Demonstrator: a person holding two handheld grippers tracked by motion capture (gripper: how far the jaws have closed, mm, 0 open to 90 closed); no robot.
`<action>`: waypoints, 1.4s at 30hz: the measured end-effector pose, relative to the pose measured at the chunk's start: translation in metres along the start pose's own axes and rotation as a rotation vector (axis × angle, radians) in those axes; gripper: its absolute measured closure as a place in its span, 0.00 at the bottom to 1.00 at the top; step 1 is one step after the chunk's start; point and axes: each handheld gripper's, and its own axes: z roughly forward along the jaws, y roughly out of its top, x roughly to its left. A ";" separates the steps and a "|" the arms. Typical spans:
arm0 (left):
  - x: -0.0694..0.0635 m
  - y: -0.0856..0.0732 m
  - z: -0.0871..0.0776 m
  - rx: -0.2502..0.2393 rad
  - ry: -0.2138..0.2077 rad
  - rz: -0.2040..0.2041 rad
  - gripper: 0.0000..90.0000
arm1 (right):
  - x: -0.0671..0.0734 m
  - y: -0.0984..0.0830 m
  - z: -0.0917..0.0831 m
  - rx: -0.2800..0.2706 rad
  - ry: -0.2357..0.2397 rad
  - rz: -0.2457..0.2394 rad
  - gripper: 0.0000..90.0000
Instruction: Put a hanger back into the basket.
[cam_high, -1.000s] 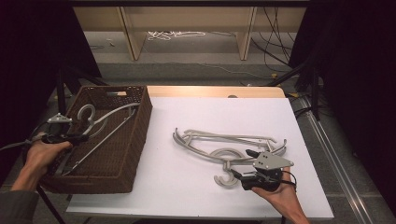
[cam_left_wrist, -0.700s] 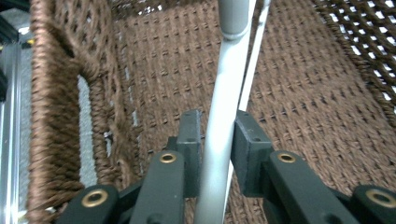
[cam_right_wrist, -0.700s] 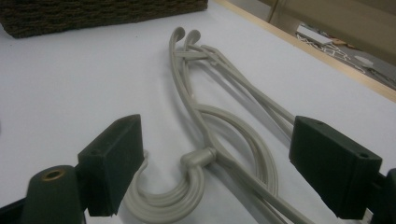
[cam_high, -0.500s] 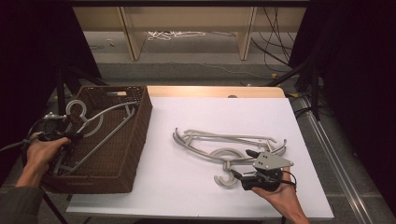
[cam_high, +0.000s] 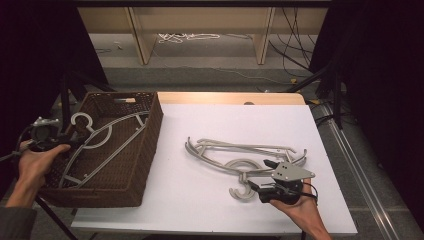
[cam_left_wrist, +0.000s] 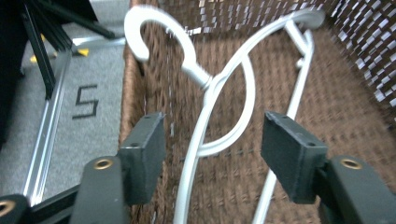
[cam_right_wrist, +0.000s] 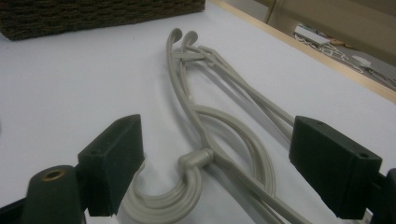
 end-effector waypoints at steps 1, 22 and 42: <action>-0.002 0.002 -0.003 -0.011 -0.006 0.001 0.41 | 0.000 0.000 0.000 0.002 0.002 0.001 0.21; -0.123 0.005 -0.061 -0.314 -0.333 0.040 0.25 | -0.003 -0.001 -0.001 -0.021 -0.023 0.026 0.20; -0.222 -0.028 -0.058 -0.417 -0.582 0.128 0.19 | -0.008 -0.005 0.002 -0.025 -0.014 0.045 0.19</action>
